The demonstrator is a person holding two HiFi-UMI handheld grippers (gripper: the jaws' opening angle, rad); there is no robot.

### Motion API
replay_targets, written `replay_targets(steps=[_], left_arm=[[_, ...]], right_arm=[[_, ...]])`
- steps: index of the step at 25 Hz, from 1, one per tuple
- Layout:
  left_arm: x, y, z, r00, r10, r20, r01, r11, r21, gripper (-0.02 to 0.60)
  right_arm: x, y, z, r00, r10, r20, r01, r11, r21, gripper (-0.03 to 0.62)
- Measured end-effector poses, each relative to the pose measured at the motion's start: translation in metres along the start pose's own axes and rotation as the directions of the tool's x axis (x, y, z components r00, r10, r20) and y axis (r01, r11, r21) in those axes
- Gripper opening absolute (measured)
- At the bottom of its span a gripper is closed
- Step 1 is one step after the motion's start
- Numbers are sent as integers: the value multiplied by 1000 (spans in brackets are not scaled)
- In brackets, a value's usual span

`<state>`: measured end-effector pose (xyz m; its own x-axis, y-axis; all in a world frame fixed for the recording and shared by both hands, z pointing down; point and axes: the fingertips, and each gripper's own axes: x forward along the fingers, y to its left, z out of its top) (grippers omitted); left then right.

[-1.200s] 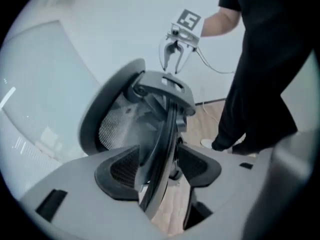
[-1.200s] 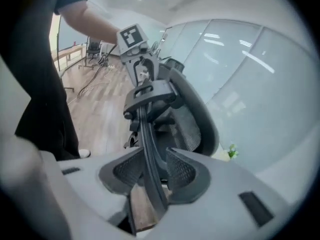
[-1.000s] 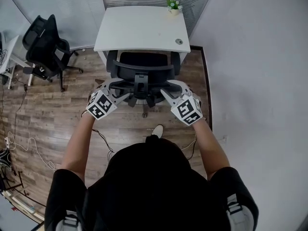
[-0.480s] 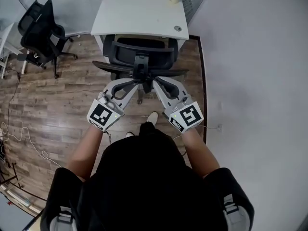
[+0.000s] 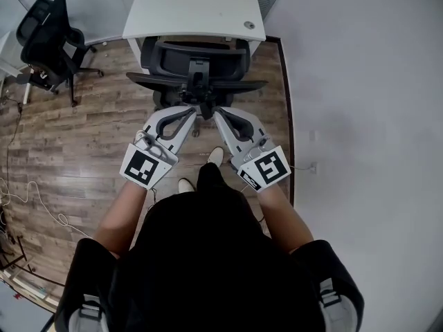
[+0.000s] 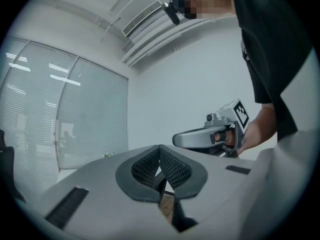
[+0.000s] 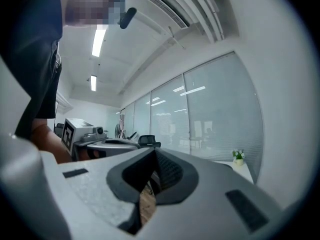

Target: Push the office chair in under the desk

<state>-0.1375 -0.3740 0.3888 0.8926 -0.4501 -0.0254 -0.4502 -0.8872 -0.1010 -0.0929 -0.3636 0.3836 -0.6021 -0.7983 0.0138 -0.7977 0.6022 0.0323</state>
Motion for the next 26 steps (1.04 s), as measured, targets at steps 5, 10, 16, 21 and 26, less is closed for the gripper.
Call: replay_targets(steps=[5, 10, 16, 21, 26], left_arm=[[0, -7, 7, 1000, 12, 13, -12, 1000, 2, -6], [-1, -14, 13, 1000, 18, 23, -18, 1000, 4, -6], [-2, -24, 14, 1000, 14, 9, -14, 999, 47, -6], [-3, -21, 16, 999, 39, 19, -40, 999, 23, -5], [0, -19, 17, 999, 37, 11, -37, 998, 46, -6]], right_arm=[[-10, 7, 3, 1000, 1, 0, -1, 1000, -24, 2], [-17, 12, 6, 1000, 11, -2, -12, 999, -36, 2], [-18, 17, 4, 999, 44, -15, -45, 997, -56, 2], [-19, 17, 7, 998, 58, -19, -59, 996, -60, 2], [-17, 15, 12, 998, 67, -18, -68, 996, -64, 2]])
